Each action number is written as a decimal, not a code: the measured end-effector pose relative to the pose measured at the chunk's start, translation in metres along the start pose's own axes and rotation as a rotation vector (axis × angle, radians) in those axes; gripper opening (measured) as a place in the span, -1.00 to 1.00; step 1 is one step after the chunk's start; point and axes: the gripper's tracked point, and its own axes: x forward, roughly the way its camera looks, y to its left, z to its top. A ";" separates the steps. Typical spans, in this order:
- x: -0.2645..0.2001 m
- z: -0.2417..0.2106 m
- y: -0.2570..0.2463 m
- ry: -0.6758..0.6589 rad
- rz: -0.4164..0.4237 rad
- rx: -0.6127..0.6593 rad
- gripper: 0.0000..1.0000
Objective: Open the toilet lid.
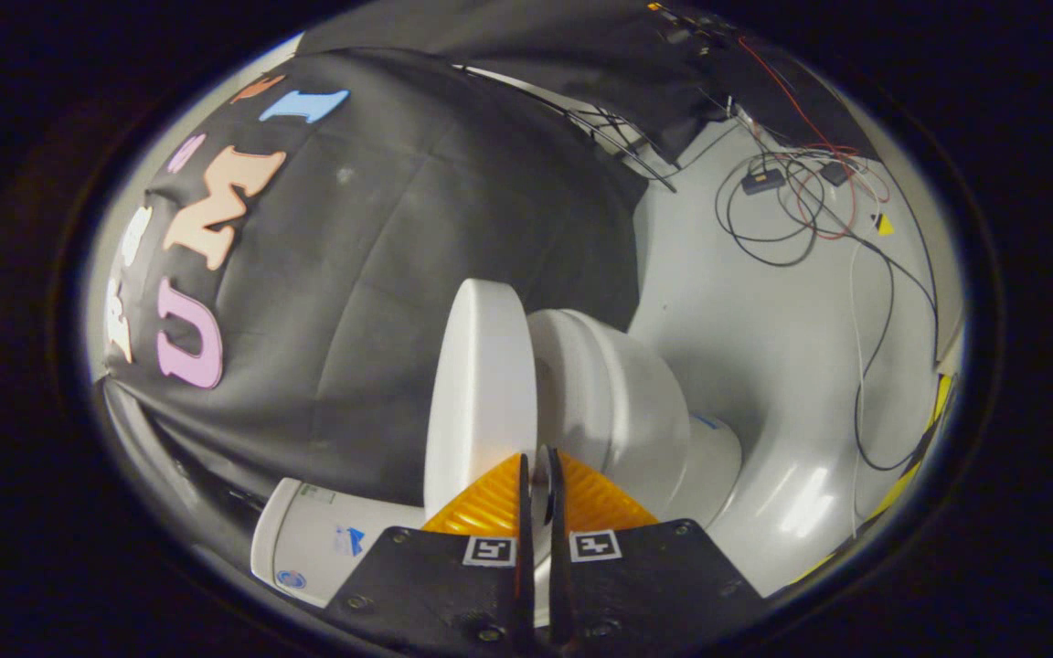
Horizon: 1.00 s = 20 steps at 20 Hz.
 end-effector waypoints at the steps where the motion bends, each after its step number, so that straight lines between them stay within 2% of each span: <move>1: -0.001 0.000 0.002 0.000 -0.002 -0.010 -0.86; 5: -0.007 0.000 0.011 -0.007 -0.054 -0.084 -0.86; 8: -0.013 0.003 0.027 -0.016 -0.063 -0.123 -0.86; 20: -0.044 -0.005 0.103 -0.057 -0.007 -0.229 -0.86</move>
